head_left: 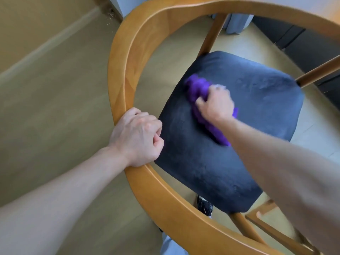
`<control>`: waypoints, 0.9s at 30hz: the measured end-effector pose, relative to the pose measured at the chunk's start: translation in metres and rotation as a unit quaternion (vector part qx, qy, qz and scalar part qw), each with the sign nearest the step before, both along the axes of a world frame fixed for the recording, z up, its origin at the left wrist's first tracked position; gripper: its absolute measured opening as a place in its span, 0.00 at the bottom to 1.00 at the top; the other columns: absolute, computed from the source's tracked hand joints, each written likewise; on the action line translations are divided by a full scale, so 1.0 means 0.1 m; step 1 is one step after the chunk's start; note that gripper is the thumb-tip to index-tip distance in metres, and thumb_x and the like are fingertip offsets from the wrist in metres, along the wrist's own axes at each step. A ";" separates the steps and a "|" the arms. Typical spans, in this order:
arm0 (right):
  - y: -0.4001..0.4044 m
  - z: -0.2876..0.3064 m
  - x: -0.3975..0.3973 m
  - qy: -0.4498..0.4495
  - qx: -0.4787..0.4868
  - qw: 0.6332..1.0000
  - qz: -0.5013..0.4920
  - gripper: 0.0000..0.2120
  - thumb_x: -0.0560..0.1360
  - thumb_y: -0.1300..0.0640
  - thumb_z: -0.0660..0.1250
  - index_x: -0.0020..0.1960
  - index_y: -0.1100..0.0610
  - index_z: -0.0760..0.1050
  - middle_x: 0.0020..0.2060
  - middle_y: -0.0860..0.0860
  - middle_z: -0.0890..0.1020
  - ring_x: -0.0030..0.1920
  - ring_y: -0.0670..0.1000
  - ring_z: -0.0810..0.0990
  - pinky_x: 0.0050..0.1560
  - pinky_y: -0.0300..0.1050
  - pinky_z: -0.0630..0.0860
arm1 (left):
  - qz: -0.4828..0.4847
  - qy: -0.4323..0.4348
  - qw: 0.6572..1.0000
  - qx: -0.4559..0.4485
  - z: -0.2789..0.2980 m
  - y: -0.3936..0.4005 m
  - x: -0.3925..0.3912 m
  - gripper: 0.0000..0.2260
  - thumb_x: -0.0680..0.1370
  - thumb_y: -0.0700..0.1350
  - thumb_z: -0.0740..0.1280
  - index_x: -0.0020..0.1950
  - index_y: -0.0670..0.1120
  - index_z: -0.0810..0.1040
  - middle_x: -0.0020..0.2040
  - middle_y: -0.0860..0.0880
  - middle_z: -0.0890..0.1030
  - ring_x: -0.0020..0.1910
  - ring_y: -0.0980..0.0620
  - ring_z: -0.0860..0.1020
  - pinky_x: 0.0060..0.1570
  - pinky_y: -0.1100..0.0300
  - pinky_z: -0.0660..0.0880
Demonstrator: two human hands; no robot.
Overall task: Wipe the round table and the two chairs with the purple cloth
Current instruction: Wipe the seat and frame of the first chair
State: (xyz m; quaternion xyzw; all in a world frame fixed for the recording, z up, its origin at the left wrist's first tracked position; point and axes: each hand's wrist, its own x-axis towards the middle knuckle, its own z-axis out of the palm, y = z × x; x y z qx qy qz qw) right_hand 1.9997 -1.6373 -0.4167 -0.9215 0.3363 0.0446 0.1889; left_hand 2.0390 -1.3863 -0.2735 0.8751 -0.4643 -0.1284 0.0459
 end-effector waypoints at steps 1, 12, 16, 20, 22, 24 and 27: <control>-0.17 -0.02 0.08 -0.014 0.031 0.996 -0.088 0.20 0.74 0.44 0.61 0.54 0.59 0.74 0.55 0.60 0.78 0.59 0.63 0.77 0.48 0.53 0.75 | -0.003 0.001 1.000 -0.003 -0.02 0.00 0.01 0.07 0.72 0.46 0.62 0.35 0.48 0.76 0.33 0.53 0.77 0.35 0.49 0.75 0.54 0.54 0.71; 0.78 -0.02 -0.57 0.089 0.047 0.900 0.424 0.17 0.76 0.38 0.60 0.43 0.53 0.67 0.39 0.51 0.75 0.44 0.59 0.80 0.36 0.47 0.67 | -0.034 0.008 0.999 0.012 0.05 -0.02 -0.01 0.10 0.70 0.46 0.56 0.37 0.47 0.76 0.35 0.52 0.77 0.36 0.47 0.75 0.44 0.51 0.72; 0.25 -0.03 -0.11 0.024 -0.015 0.971 0.237 0.14 0.74 0.41 0.61 0.45 0.52 0.71 0.47 0.55 0.80 0.47 0.60 0.81 0.37 0.48 0.69 | -0.031 0.015 0.999 0.017 0.03 -0.01 0.01 0.09 0.71 0.47 0.58 0.39 0.48 0.77 0.35 0.53 0.78 0.36 0.48 0.75 0.42 0.52 0.72; 0.38 -0.02 -0.02 -0.024 0.057 0.995 -0.085 0.15 0.76 0.43 0.60 0.48 0.56 0.71 0.47 0.56 0.78 0.48 0.61 0.78 0.41 0.50 0.70 | -0.032 0.018 0.999 0.019 0.02 0.00 0.02 0.11 0.72 0.49 0.56 0.39 0.48 0.77 0.35 0.53 0.78 0.35 0.50 0.75 0.42 0.53 0.73; 0.76 -0.01 -0.21 -0.002 0.036 0.999 0.013 0.15 0.74 0.42 0.61 0.46 0.55 0.69 0.44 0.55 0.77 0.42 0.61 0.78 0.36 0.48 0.70 | -0.033 0.018 0.999 0.032 0.04 -0.01 0.02 0.10 0.71 0.48 0.57 0.39 0.48 0.77 0.35 0.53 0.78 0.35 0.48 0.75 0.42 0.52 0.72; 1.12 0.05 -0.54 0.046 0.057 0.973 0.221 0.15 0.73 0.41 0.62 0.45 0.52 0.67 0.42 0.55 0.78 0.39 0.59 0.79 0.32 0.47 0.69 | -0.032 0.018 0.998 0.044 0.06 -0.03 0.01 0.09 0.70 0.47 0.57 0.38 0.47 0.76 0.34 0.52 0.78 0.35 0.47 0.76 0.42 0.51 0.71; 1.18 0.07 -0.85 0.085 0.073 0.883 0.456 0.17 0.75 0.40 0.65 0.49 0.55 0.74 0.46 0.55 0.81 0.46 0.59 0.81 0.34 0.48 0.67 | -0.041 0.016 0.998 0.043 0.06 -0.04 0.01 0.09 0.70 0.47 0.56 0.36 0.48 0.75 0.32 0.52 0.77 0.33 0.47 0.75 0.40 0.52 0.70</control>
